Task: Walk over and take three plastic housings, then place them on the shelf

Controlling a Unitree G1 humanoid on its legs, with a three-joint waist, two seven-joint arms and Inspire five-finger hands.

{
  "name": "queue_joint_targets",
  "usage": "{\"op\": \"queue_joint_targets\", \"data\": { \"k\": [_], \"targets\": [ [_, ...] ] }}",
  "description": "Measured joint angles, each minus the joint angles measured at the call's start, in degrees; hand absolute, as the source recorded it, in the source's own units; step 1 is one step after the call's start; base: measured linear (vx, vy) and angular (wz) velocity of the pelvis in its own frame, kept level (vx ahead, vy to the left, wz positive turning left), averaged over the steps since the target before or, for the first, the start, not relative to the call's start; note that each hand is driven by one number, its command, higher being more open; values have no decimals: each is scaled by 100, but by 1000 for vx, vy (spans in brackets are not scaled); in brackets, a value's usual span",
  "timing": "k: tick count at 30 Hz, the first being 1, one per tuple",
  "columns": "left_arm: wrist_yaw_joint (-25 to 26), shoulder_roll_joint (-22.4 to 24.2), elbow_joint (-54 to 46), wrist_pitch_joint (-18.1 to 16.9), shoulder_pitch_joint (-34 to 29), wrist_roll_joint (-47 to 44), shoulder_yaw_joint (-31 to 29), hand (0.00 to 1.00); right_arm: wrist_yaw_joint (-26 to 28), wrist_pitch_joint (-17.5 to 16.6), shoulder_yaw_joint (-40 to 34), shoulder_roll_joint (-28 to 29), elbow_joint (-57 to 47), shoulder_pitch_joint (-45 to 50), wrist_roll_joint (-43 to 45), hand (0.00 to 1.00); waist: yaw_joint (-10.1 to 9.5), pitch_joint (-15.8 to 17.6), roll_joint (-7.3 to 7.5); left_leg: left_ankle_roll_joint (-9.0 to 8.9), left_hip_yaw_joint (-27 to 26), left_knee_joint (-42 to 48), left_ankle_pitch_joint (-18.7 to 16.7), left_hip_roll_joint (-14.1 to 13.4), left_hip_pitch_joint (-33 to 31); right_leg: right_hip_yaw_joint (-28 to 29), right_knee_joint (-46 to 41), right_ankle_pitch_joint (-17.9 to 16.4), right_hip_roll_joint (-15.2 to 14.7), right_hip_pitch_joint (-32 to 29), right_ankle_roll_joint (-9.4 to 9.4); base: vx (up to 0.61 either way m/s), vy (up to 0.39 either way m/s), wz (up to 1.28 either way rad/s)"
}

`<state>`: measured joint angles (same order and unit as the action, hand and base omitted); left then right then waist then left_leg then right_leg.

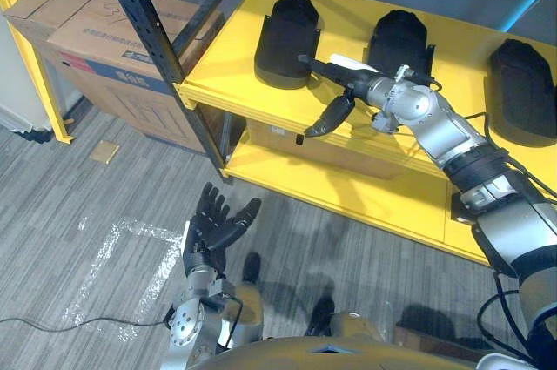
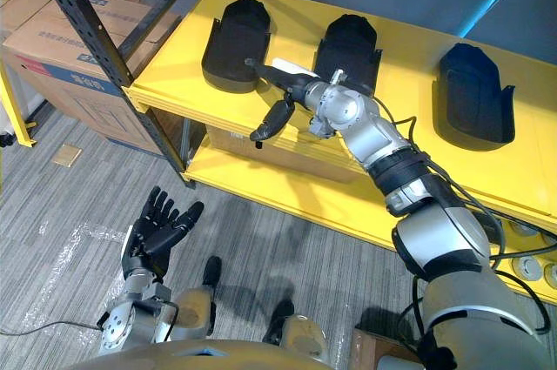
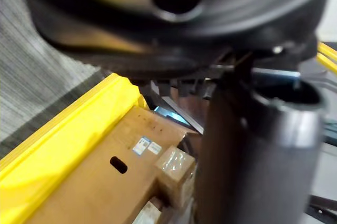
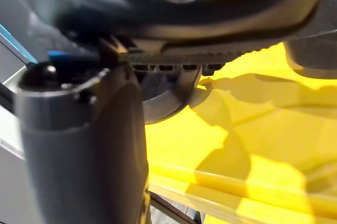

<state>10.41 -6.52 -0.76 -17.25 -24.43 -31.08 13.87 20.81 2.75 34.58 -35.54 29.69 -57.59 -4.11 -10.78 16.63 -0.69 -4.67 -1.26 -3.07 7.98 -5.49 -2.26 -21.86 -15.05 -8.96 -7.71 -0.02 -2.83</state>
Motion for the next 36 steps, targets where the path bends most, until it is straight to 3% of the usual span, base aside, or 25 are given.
{"op": "queue_joint_targets", "data": {
  "k": [10, 17, 24, 29, 32, 36],
  "targets": [
    [3, -23, 0, 0, 83, 0, 109, 100, -207, -94, -1, 235, 178, -200, 4, 100, -19, 94, -81, -4, 31, 82, -17, -9, -24, -14, -91, -49, -18, -3, 4, -2, -4, 1],
    [2, -23, 0, 0, 93, 0, 110, 100, -631, -105, -5, 304, 210, -233, -16, 100, -33, 110, -90, -18, 70, 82, -18, -18, -80, -53, -199, -118, -11, -91, 29, -9, -11, 3],
    [-64, -16, 0, -5, 79, -1, 74, 100, -1021, -229, -381, -34, -286, -233, -230, 100, 50, 129, -58, -20, -19, 84, -20, -11, -67, 21, -116, -88, -6, -83, 7, 22, 1, -3],
    [-232, -3, 1, -66, -55, 0, -102, 100, -1213, -220, -1204, -575, -2004, 224, -231, 100, 314, 137, 8, 3, -286, 60, -139, -12, 141, 240, 226, 82, 46, 89, -59, 38, 20, -26],
    [-244, -12, 10, -186, -55, 0, -288, 100, -1503, -205, -2094, -928, -3134, 1089, -212, 100, 463, 89, 108, 29, -513, 52, -243, -7, 267, 455, 451, 203, 74, 188, -117, 49, 32, -35],
    [-146, -11, 16, -379, 58, 11, -624, 100, -2499, -299, -4244, -755, -4081, 3279, 242, 100, 724, -32, 290, 67, -796, 58, -370, 28, 337, 698, 641, 317, 80, 203, -186, 71, 33, -30]
  ]
}}
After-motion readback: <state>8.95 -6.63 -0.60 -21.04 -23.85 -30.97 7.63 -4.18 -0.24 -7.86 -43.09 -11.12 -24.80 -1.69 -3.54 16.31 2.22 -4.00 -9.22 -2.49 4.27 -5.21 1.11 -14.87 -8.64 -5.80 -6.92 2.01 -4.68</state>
